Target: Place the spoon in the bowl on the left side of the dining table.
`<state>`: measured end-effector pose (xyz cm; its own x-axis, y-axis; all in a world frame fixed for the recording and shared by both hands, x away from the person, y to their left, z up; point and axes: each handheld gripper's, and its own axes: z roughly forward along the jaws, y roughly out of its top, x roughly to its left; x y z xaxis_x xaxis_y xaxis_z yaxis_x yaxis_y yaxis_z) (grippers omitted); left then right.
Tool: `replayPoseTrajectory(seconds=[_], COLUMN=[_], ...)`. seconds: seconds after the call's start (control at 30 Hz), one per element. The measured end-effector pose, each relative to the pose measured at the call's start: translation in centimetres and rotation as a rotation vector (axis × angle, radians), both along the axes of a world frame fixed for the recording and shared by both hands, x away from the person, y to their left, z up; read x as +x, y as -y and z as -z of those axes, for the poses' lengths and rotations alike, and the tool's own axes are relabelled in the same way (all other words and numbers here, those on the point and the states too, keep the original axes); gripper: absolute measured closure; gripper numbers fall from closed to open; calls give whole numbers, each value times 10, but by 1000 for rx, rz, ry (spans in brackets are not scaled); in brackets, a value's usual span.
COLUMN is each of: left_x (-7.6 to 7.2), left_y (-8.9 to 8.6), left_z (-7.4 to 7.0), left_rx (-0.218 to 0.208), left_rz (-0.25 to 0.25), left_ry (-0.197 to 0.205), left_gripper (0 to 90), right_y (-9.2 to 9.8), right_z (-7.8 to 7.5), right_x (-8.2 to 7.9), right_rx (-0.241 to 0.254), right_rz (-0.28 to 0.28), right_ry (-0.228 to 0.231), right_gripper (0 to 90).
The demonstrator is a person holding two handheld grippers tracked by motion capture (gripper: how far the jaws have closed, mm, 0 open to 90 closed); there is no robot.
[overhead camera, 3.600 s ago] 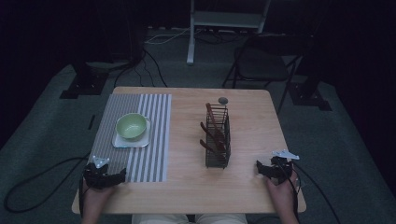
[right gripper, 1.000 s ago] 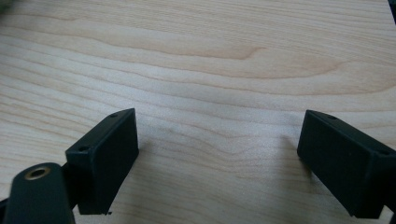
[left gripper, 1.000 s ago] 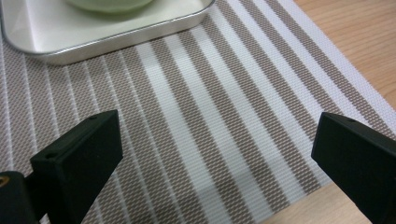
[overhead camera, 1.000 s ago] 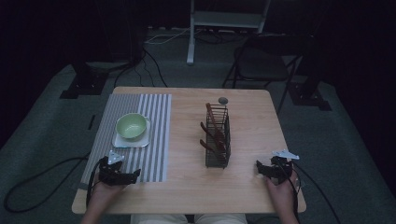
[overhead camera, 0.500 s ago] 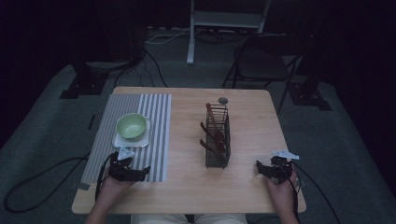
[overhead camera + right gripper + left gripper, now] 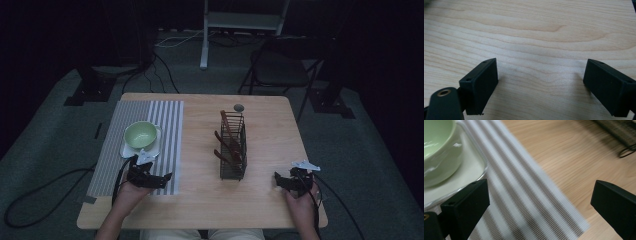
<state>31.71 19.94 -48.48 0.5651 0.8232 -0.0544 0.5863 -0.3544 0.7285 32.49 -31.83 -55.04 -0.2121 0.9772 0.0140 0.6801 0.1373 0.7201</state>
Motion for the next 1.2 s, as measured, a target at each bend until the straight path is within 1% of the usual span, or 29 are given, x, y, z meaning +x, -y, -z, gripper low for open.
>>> replayPoseTrajectory(seconds=[0.03, 0.07, 0.1, 0.13, 0.17, 0.2, 0.23, 0.27, 0.37, 0.4, 0.5, 0.57, 0.67, 0.77, 0.8, 0.83, 0.87, 0.93, 0.97, 1.03, 1.07, 1.1, 1.13, 1.2], left_x=[3, 3, 5, 5, 6, 8, 9, 11, 14, 17, 20, 24, 30, 32, 35, 35, 38, 39, 40, 42, 43, 43, 44, 45], left_y=[5, 5, 11, 11, 15, 20, 22, 25, 29, 32, 37, 42, 52, 56, 61, 61, 67, 70, 71, 74, 77, 77, 81, 83], left_z=[-4, -4, -8, -8, -9, -12, -14, -15, -18, -22, -25, -29, -36, -39, -43, -43, -47, -50, -52, -56, -60, -60, -64, -65], left_rx=[6, 6, 13, 13, 24, 26, 24, 24, 17, 4, 3, 0, -16, -18, -23, -23, -21, -21, -33, -39, -43, -43, -52, -50], left_rz=[13, 13, 28, 28, 32, 49, 49, 61, 65, 69, 74, 89, 106, 106, 119, 119, 135, 137, 147, 152, 158, 158, 166, 172], left_ry=[8, 8, 5, 5, 12, 9, 13, 14, 22, 31, 40, 49, 61, 70, 77, 77, 85, 89, 90, 97, 107, 107, 109, 110], left_gripper=[19, 20, 20, 20, 20, 20, 20, 20, 22, 25, 27, 27, 27, 27, 27, 27, 27, 27, 27, 27, 27, 27, 27, 27], right_y=[0, 0, 0, 0, 0, 0, 0, 0, 0, 0, 0, 0, 0, 0, 0, 0, 0, 0, 0, 0, 0, 0, 0, 0], right_z=[0, 0, 0, 0, 0, 0, 0, 0, 0, 0, 0, 0, 0, 0, 0, 0, 0, 0, 0, 0, 0, 0, 0, 0], right_x=[0, 0, 0, 0, 0, 0, 0, 0, 0, 0, 0, 0, 0, 0, 0, 0, 0, 0, 0, 0, 0, 0, 0, 0], right_rx=[0, 0, 0, 0, -1, -1, -1, 0, 0, -1, -1, -1, -1, -1, -1, -1, -1, 0, 0, 0, 0, -1, 0, -2], right_rz=[0, 0, 0, 0, -1, -1, -1, -1, 0, -1, -1, -1, -1, -1, -1, -1, -1, -1, -1, -1, 0, -1, -1, -2], right_ry=[0, 0, 0, 0, 0, 0, 0, 1, 1, 1, 1, 1, 1, 1, 1, 1, 1, 1, 1, 1, 0, 1, 1, 3], right_gripper=[118, 118, 118, 118, 118, 118, 118, 118, 118, 118, 118, 118, 118, 118, 118, 118, 118, 118, 118, 118, 118, 118, 118, 118])
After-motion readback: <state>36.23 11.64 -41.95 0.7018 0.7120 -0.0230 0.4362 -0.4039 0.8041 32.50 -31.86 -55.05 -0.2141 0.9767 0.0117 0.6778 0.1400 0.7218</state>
